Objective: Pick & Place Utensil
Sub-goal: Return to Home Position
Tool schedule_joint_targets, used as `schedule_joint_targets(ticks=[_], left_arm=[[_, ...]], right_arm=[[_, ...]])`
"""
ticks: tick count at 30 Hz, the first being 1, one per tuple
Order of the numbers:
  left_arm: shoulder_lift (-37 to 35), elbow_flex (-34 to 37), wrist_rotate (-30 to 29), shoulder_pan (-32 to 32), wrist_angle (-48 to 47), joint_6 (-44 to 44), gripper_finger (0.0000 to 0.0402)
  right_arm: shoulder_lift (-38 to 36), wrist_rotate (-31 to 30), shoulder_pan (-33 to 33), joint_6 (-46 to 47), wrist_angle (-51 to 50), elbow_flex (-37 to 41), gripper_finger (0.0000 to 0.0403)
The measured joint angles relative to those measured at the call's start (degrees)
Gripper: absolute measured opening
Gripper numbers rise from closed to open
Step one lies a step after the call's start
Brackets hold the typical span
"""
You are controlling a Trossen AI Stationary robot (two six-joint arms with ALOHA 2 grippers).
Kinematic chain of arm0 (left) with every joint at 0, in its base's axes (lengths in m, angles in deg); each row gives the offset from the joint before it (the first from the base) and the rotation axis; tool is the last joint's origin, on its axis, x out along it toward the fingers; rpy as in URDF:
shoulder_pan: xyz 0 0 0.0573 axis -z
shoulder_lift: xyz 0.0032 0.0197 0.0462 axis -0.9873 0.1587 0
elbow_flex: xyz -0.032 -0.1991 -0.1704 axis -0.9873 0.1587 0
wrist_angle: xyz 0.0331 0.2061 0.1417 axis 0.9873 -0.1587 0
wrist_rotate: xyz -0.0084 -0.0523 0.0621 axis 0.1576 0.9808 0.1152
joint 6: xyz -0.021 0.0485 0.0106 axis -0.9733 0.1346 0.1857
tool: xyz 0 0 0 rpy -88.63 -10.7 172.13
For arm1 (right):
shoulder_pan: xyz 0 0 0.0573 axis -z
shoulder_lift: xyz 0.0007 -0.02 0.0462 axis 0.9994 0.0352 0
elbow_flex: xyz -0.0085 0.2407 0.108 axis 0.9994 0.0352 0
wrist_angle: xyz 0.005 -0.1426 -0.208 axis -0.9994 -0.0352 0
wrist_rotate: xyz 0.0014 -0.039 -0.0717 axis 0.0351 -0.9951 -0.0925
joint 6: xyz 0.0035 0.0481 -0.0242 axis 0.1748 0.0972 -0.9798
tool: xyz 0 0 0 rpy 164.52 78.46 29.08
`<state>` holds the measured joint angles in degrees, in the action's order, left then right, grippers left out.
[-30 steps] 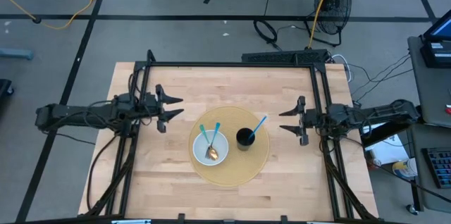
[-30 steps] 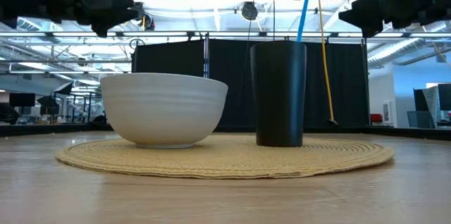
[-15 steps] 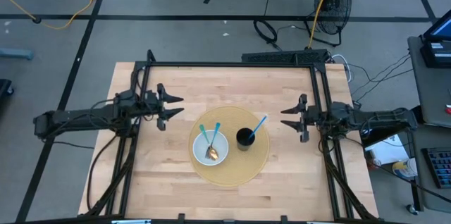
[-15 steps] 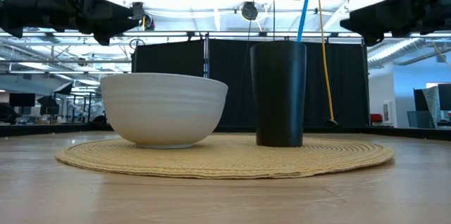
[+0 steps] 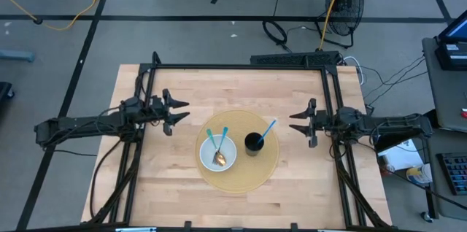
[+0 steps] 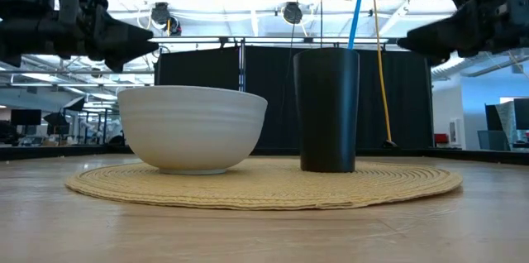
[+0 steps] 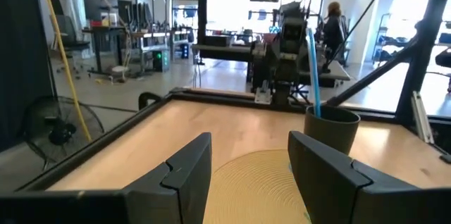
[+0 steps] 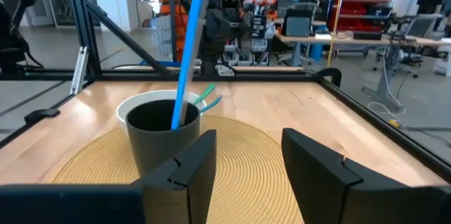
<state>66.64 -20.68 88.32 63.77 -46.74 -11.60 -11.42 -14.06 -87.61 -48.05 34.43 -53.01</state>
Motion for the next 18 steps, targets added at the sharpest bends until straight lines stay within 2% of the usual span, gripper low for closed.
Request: schedule_joint_targets(ticks=[2,5,7,11,18], left_arm=[[0.0,0.0,-0.5,0.8,0.9,-0.1,0.0191],[0.0,0.0,-4.4,3.4,1.1,0.3,0.0191],[0.0,0.0,-7.0,5.4,0.8,1.1,0.0191],[0.0,0.0,-8.2,8.6,0.0,3.0,0.0191],[-0.4,0.0,-10.7,9.3,-2.7,3.8,0.0191]], right_arm=[[-0.6,-0.6,0.1,-0.1,3.5,2.6,0.0155],[-1.8,-0.8,0.1,-0.1,8.6,5.7,0.0153],[-2.6,-0.8,0.1,0.1,8.7,6.5,0.0153],[-3.5,-0.8,0.1,-1.1,8.0,6.7,0.0154],[-6.2,-0.8,0.3,-1.9,4.3,6.7,0.0149]])
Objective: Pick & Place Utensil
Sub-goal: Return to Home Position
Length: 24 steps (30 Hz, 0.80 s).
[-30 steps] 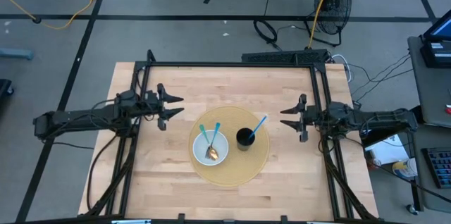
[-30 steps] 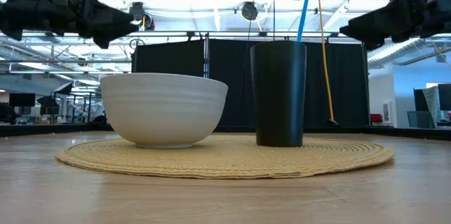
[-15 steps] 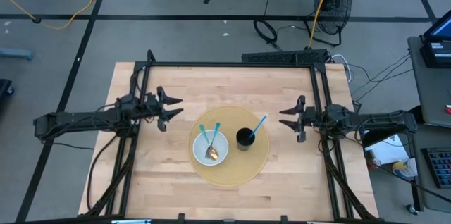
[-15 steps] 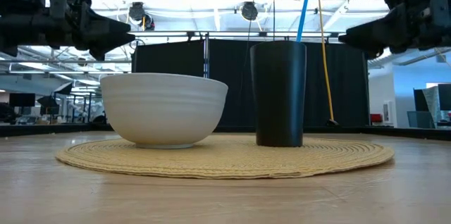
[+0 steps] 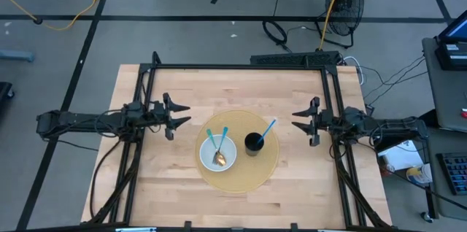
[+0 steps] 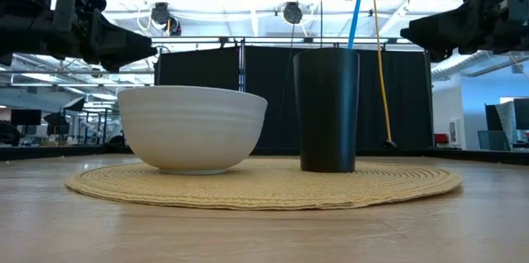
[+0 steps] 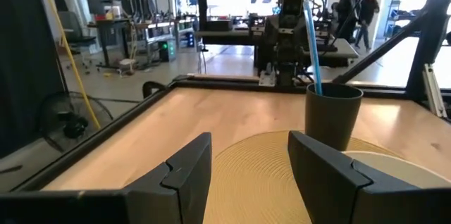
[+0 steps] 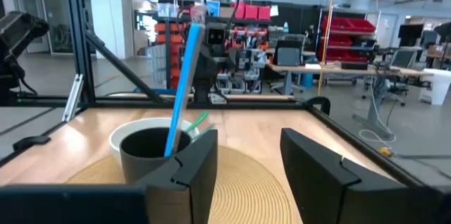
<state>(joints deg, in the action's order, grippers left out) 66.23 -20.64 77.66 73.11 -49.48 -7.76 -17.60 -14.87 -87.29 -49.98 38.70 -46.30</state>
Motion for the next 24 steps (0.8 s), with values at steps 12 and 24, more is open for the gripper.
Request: schedule_joint_targets(ticks=[12,24], left_arm=[[-11.4,0.0,0.6,0.0,-10.2,1.1,0.0191],[-23.8,0.0,1.7,0.8,-18.9,1.5,0.0191]], right_arm=[[-6.2,0.2,0.0,0.6,-4.4,0.1,0.0145],[-6.4,0.2,0.0,0.8,-5.4,0.1,0.0143]])
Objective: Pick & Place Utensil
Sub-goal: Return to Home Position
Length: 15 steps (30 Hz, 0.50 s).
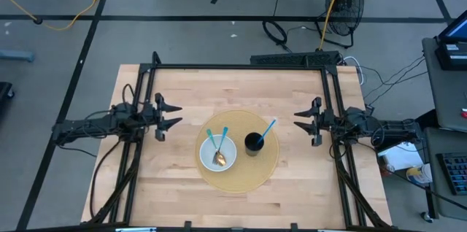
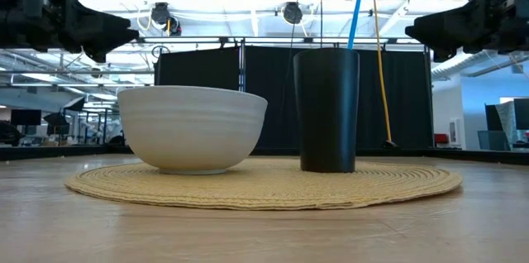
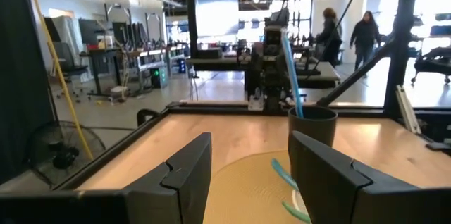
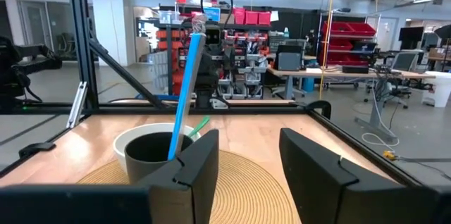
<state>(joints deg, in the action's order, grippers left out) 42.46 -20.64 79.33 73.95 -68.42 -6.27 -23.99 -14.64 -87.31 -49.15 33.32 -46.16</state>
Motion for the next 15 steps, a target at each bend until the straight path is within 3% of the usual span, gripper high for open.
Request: schedule_joint_targets(ticks=[15], left_arm=[[-2.2,-0.1,-2.6,7.7,-6.7,4.0,0.0191]], right_arm=[[0.0,-0.1,0.0,1.2,-0.8,0.0,0.0142]])
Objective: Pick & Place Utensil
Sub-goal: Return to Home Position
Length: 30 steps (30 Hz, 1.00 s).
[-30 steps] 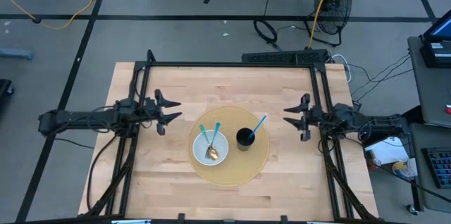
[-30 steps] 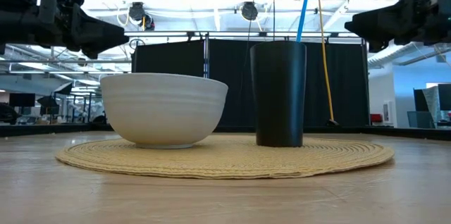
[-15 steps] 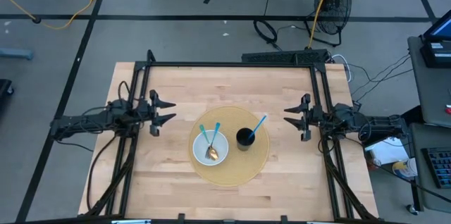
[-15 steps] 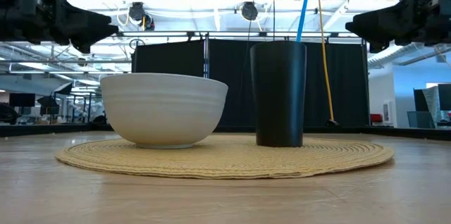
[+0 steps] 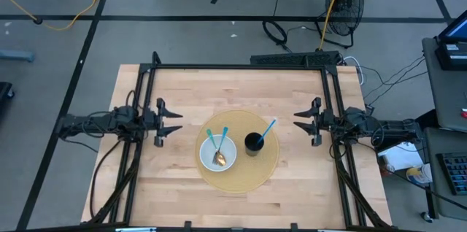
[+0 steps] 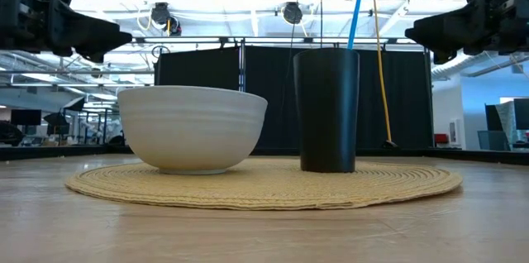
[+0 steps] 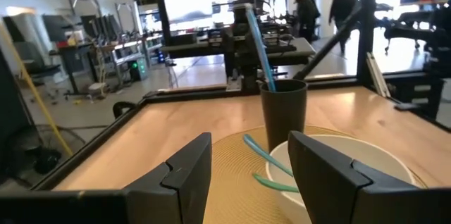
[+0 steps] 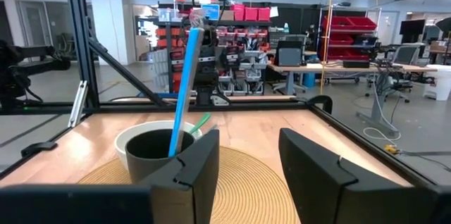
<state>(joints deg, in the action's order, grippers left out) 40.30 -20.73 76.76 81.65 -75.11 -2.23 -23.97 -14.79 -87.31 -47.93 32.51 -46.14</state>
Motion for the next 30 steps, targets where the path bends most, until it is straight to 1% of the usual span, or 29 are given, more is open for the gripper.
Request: schedule_joint_targets(ticks=[5,13,30], left_arm=[[0.0,0.0,-0.5,0.7,-0.2,1.6,0.0191],[0.0,0.0,-0.6,0.7,0.2,-1.7,0.0191],[0.0,0.1,-0.8,0.7,1.6,-1.9,0.0191]], right_arm=[[0.0,-1.6,0.0,0.1,0.0,0.0,0.014],[0.0,-1.4,0.0,0.1,0.0,0.0,0.0139],[0.0,-1.4,0.0,0.1,0.0,0.0,0.0139]])
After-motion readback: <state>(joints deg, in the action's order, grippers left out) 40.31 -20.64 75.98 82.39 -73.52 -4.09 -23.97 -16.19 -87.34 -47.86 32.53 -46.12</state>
